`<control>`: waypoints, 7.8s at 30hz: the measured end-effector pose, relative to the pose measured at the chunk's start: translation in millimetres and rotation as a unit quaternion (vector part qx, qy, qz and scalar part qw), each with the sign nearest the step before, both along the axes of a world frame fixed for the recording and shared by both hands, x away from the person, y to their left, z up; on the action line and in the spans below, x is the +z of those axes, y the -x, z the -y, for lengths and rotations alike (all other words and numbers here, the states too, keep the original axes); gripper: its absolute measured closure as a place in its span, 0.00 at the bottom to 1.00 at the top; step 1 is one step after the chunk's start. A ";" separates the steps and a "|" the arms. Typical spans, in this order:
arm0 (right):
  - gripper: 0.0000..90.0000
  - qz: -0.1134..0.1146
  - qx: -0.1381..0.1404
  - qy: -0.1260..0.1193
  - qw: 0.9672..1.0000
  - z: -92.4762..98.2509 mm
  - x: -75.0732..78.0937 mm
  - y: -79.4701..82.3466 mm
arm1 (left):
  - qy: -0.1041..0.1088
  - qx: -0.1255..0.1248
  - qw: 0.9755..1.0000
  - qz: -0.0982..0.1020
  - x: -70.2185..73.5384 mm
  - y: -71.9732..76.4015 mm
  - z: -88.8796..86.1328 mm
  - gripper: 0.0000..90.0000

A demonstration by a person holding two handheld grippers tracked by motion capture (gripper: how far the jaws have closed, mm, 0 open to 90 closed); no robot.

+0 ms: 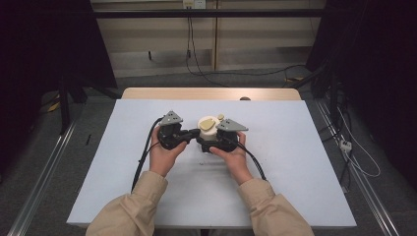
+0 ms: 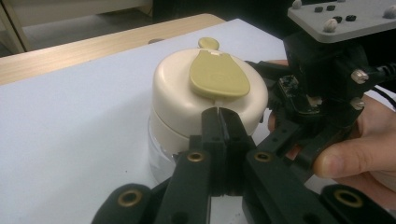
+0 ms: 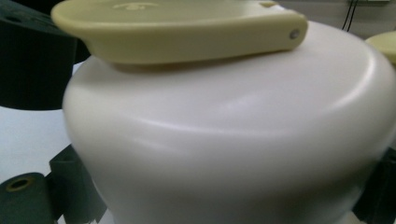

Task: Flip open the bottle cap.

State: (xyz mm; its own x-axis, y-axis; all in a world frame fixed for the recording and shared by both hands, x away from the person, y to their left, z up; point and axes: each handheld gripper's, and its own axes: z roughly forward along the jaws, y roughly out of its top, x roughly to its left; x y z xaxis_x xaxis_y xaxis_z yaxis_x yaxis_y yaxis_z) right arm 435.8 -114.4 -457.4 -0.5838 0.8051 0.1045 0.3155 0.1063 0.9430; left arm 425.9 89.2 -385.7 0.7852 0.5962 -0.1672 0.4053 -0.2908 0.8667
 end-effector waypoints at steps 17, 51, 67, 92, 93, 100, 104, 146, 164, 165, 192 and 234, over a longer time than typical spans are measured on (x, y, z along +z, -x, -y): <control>0.07 -0.001 0.000 0.000 1.000 0.3 0.1 0.0 | -0.009 0.000 1.000 0.003 6.8 -2.5 4.8 1.00; 0.07 -0.003 0.000 -0.003 1.000 0.8 0.2 0.1 | -0.007 0.002 1.000 0.003 17.6 -6.9 13.9 1.00; 0.07 -0.004 0.000 -0.003 1.000 0.5 0.2 0.1 | -0.004 0.001 1.000 0.003 20.0 -8.0 18.9 1.00; 0.07 -0.005 -0.002 -0.001 1.000 0.8 0.5 0.8 | 0.000 0.002 1.000 0.003 19.1 -8.5 22.6 1.00; 0.07 -0.005 -0.002 -0.002 1.000 0.9 0.4 0.7 | 0.001 0.002 1.000 0.002 19.1 -8.4 22.8 1.00; 0.07 -0.005 -0.002 -0.002 1.000 0.6 0.4 0.7 | 0.004 0.007 1.000 0.003 19.3 -8.8 23.2 1.00; 0.07 -0.005 -0.002 -0.002 1.000 0.7 0.4 0.6 | 0.003 0.007 1.000 0.004 20.1 -9.2 24.3 1.00; 0.07 -0.007 -0.003 -0.001 1.000 1.0 1.1 1.0 | -0.005 0.016 1.000 0.012 28.6 -19.7 36.4 1.00; 0.07 -0.006 -0.002 -0.001 1.000 1.3 1.1 1.3 | -0.003 0.016 1.000 0.008 26.8 -26.0 42.0 1.00; 0.07 -0.006 -0.002 -0.001 1.000 1.3 1.0 1.3 | -0.003 0.016 1.000 0.008 26.5 -26.3 42.6 1.00; 0.05 -0.023 -0.020 -0.002 1.000 3.2 5.7 5.7 | 0.031 0.028 0.999 -0.003 24.0 -10.7 14.6 0.49; 0.05 -0.039 0.022 0.026 0.999 58.6 17.4 66.2 | 0.015 0.037 0.999 -0.015 -33.6 38.7 -78.4 0.13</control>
